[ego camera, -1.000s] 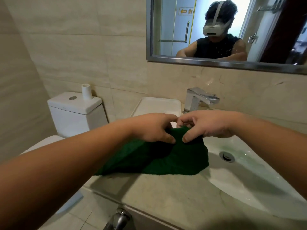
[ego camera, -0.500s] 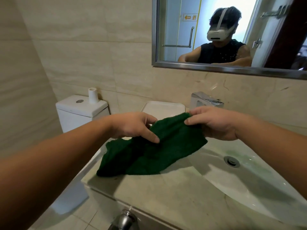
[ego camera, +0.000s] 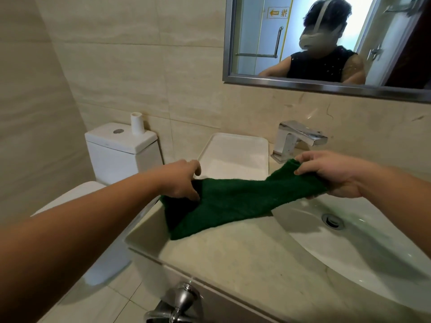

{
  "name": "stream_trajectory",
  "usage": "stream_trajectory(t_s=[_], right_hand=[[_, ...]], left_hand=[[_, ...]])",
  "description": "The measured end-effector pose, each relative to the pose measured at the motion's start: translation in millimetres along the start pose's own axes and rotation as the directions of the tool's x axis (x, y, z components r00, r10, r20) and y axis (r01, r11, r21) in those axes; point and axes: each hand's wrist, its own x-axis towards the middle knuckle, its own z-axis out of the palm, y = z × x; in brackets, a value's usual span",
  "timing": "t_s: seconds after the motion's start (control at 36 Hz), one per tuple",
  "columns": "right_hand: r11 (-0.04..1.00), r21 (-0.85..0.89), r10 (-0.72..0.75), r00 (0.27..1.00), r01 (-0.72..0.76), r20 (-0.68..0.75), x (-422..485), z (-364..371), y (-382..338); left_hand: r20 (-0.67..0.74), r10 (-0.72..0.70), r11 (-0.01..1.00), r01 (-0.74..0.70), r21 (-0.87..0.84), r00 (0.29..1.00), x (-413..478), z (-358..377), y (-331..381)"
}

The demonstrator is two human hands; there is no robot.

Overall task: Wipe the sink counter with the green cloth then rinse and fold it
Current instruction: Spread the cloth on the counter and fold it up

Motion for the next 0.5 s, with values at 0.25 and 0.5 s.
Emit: stream_trajectory(t_s=[0.25, 0.5], right_hand=[[0.996, -0.068, -0.054, 0.999, 0.055, 0.006, -5, 5, -12], [0.926, -0.372, -0.037, 0.996, 0.067, 0.087, -23, 28, -42]], left_hand=[[0.034, 0.347, 0.88, -0.338, 0.334, 0.937, -38, 15, 20], [0.278, 0.367, 0.907, -0.408, 0.108, 0.888, -46, 15, 4]])
